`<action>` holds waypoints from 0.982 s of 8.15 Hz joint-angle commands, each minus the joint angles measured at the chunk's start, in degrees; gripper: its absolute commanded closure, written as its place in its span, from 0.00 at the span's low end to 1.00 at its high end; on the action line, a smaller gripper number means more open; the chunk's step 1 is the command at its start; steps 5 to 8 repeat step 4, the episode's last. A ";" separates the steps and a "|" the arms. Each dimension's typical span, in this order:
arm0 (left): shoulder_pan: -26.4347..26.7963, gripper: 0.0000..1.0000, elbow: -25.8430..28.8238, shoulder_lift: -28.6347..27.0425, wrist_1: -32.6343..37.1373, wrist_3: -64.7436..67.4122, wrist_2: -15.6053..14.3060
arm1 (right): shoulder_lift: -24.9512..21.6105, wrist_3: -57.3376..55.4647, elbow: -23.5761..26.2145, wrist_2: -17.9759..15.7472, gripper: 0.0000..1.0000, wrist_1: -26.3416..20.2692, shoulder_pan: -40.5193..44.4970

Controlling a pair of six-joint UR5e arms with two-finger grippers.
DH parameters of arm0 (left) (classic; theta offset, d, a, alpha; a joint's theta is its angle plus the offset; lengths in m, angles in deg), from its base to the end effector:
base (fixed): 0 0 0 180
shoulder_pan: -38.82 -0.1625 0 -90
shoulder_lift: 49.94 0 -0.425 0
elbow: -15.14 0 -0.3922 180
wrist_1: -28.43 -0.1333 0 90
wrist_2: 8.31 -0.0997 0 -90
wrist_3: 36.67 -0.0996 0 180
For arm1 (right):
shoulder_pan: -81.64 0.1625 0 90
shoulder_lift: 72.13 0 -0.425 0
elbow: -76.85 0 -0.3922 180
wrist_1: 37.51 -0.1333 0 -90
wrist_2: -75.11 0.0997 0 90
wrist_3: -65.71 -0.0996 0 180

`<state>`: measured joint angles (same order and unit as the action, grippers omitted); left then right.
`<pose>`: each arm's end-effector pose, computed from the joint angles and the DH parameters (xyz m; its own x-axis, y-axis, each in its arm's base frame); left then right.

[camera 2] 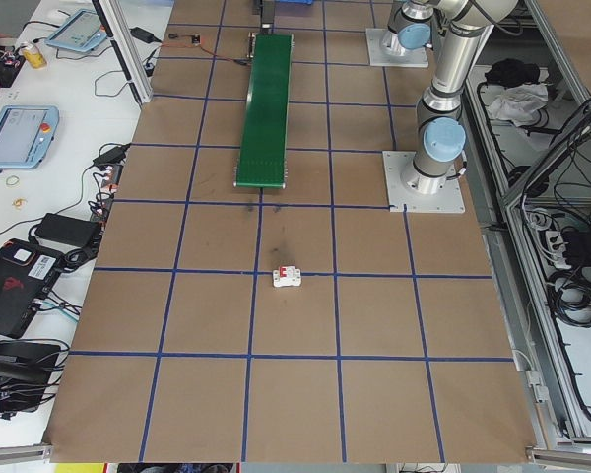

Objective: Move button from left to right

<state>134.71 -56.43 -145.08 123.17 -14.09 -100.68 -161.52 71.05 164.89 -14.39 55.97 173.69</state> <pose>-0.1832 -0.5171 0.5924 -0.9572 -0.2887 0.0193 -0.2882 0.9453 -0.1530 0.1521 -0.4992 0.5059 -0.9916 -0.1290 -0.0008 -0.1285 0.9881 -0.0846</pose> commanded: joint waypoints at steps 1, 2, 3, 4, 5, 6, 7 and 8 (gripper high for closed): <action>0.00 0.00 -0.06 0.04 0.00 0.00 0.00 | -0.17 0.19 -0.06 -0.41 0.00 -0.40 -0.03; 0.00 0.00 -0.15 0.04 0.00 0.00 0.00 | -0.17 0.46 -0.06 -0.41 0.00 -0.49 -0.03; 0.00 0.00 -0.06 0.04 0.00 0.00 0.00 | 0.00 0.64 -0.06 -0.50 0.00 -0.23 -0.03; 0.00 0.00 -0.06 0.13 0.00 0.00 0.00 | 0.01 0.64 -0.06 -0.50 0.00 -0.31 -0.03; 0.00 0.00 -0.06 0.13 0.00 0.00 0.00 | 0.01 0.64 -0.06 -0.50 0.00 -0.31 -0.03; 0.00 0.00 -0.06 0.13 0.00 0.00 0.00 | 0.01 0.64 -0.06 -0.50 0.00 -0.31 -0.03; 0.00 0.00 -0.06 0.13 0.00 0.00 0.00 | 0.01 0.64 -0.06 -0.50 0.00 -0.31 -0.03; 0.00 0.00 -0.06 0.13 0.00 0.00 0.00 | 0.01 0.64 -0.06 -0.50 0.00 -0.31 -0.03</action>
